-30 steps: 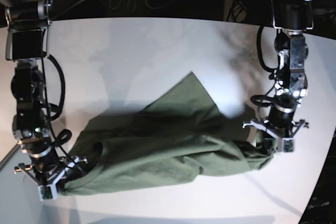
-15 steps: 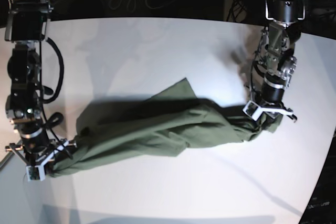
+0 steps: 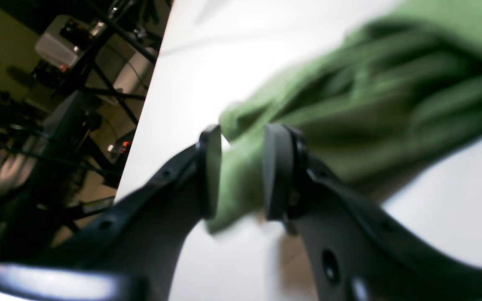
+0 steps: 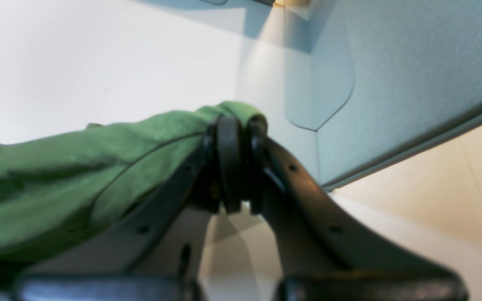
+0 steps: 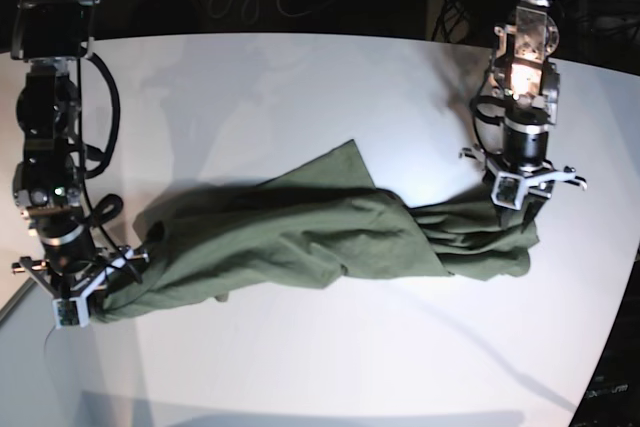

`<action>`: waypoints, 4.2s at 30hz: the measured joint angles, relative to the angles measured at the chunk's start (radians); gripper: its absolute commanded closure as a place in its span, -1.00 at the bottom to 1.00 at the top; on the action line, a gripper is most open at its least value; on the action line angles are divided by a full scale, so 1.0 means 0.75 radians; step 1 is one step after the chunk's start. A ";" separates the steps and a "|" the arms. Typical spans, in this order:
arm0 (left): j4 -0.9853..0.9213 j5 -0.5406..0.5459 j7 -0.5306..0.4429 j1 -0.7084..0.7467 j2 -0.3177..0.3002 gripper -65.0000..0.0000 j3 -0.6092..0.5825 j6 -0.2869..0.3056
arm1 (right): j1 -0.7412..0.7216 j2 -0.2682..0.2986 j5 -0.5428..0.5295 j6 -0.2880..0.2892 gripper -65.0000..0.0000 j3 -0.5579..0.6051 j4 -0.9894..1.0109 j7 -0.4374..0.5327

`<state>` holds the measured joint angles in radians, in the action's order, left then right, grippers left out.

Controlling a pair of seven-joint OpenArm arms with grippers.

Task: Layout the t-shirt on the table in an organized manner, then fold the t-shirt properly
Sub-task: 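Pull the shirt taut between both grippers, stretching it lengthwise, then hold the shirt with the right gripper and regrip it with the left gripper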

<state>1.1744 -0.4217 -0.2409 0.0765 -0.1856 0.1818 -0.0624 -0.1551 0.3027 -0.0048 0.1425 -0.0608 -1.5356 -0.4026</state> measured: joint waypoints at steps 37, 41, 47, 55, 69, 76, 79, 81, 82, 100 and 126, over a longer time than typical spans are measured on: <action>0.023 1.398 0.727 -0.384 -0.044 -0.12 0.008 -0.043 | 0.020 -0.001 0.001 0.000 1.00 -0.031 0.000 0.005; -0.025 1.411 0.729 -0.466 -0.040 -0.13 0.009 -0.080 | 0.019 -0.001 0.001 0.000 1.00 -0.031 0.006 0.008; -0.297 1.417 0.717 -0.595 -0.040 -0.14 0.003 -0.263 | 0.016 -0.001 0.001 0.000 1.00 -0.031 0.007 0.008; -0.532 1.423 0.715 -0.703 -0.034 -0.14 0.008 -0.271 | 0.015 -0.001 0.000 0.000 1.00 -0.030 0.007 0.008; -0.729 1.421 0.654 -0.801 0.023 0.44 0.005 -0.271 | 0.016 -0.026 0.001 0.000 1.00 -0.028 0.007 0.005; -0.735 1.423 0.565 -0.801 0.015 1.00 0.005 -0.271 | 0.016 -0.027 0.001 0.000 1.00 -0.028 0.007 0.005; -0.728 1.423 0.565 -0.801 0.017 1.00 0.005 -0.271 | 0.016 -0.027 0.000 0.000 1.00 -0.028 0.007 0.005; -0.681 1.423 0.577 -0.789 0.017 1.00 0.007 -0.272 | 0.016 -0.027 0.000 0.000 1.00 -0.028 0.007 0.005; -0.631 1.424 0.575 -0.776 0.018 1.00 0.008 -0.271 | 0.016 -0.027 0.000 0.000 1.00 -0.028 0.007 0.005; -0.087 1.718 0.668 -0.496 -0.058 0.31 0.003 -0.272 | 0.013 -0.026 0.006 0.000 1.00 -0.031 0.006 0.004; -0.929 1.608 0.649 -0.908 -0.017 0.09 -0.003 -0.271 | 0.023 -0.026 0.005 0.000 1.00 -0.031 0.008 0.004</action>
<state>0.4774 0.7841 0.2455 -0.6048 -0.1986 0.1799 -0.2657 -0.1375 0.2829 -0.0010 0.1425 -0.0841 -1.5299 -0.3996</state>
